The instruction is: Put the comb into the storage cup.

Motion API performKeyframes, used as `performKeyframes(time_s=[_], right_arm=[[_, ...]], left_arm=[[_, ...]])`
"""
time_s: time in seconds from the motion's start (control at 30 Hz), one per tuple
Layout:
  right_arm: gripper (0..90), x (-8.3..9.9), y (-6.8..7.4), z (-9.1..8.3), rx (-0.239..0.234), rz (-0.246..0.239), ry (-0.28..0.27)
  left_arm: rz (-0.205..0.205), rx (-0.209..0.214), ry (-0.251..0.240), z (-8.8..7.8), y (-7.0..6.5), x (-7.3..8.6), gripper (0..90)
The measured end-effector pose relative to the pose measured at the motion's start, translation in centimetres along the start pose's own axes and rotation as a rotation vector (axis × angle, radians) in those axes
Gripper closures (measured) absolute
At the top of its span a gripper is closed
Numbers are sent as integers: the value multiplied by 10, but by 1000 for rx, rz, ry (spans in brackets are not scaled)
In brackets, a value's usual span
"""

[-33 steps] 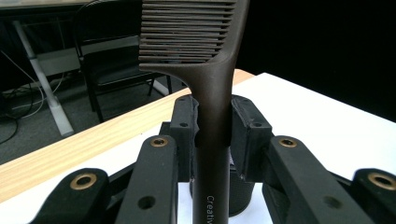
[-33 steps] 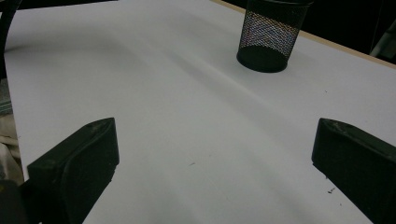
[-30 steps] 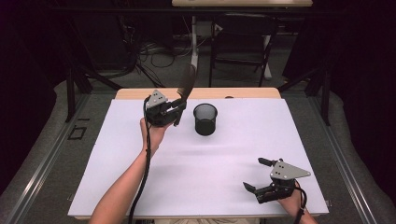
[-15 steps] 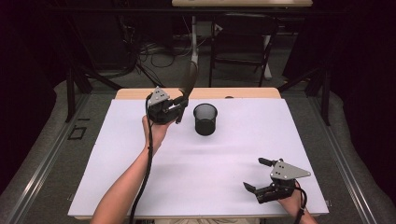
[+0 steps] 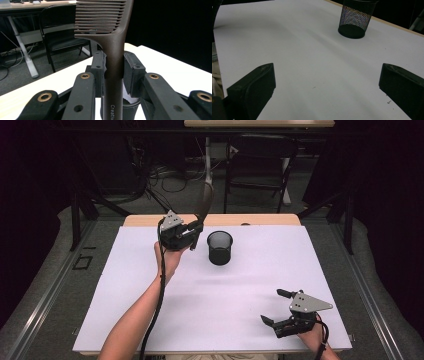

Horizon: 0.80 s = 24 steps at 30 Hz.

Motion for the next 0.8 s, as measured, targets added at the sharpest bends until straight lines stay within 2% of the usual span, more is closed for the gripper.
performKeyframes(time_s=[0.8], right_arm=[[6,0,-1,0,5,2,-1]], left_arm=[[-7,5,-19,13,-6,-10,725]])
Point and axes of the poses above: each handheld gripper's, and its own axes: z roughly forward along the jaws, x roughly out of its underside, y roughly to its left, the point moved 9 cm from there along z, roughly forward along the jaws, and after that the axes turned 14 degrees about -z, right-handed, at the moved point
